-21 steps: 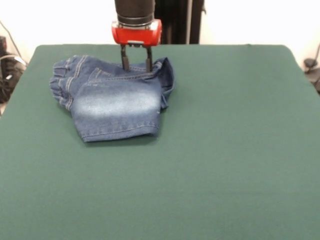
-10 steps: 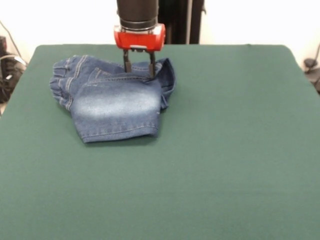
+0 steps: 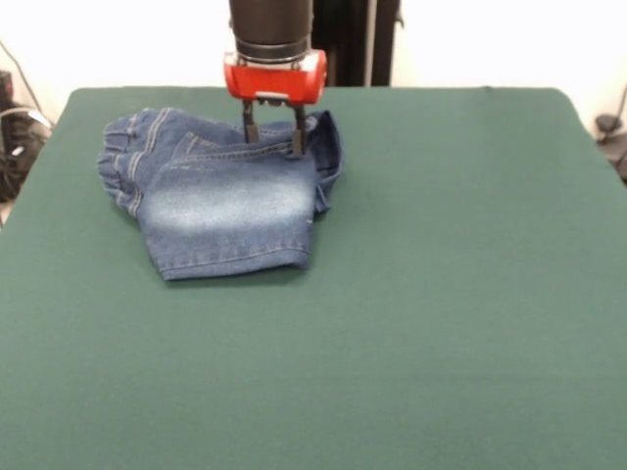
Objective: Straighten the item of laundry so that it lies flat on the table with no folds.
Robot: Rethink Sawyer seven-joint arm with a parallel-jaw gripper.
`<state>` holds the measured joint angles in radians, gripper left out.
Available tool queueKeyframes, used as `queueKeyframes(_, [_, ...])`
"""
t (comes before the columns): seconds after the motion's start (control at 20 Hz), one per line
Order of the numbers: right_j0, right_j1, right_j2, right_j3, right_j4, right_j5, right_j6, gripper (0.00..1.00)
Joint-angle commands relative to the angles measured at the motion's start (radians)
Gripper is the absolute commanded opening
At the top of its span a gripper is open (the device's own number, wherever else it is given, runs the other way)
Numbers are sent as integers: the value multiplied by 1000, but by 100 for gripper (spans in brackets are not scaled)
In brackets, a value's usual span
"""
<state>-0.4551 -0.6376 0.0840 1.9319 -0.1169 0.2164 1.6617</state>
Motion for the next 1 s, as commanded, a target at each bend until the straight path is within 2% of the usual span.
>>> queueKeyframes(0.05, [48,53,-2,-29,66,-54,229,100])
queueKeyframes(0.1, [48,53,-3,-21,64,-73,231,100])
queueKeyframes(0.15, [56,54,-12,-13,79,-78,244,0])
queueKeyframes(0.3, [61,55,-15,-9,85,-43,240,0])
queueKeyframes(0.5, [68,67,-19,-21,82,-83,235,0])
queueKeyframes(0.65, [70,71,-18,-36,65,-62,203,0])
queueKeyframes(1.0, [216,76,-137,-165,-80,39,60,0])
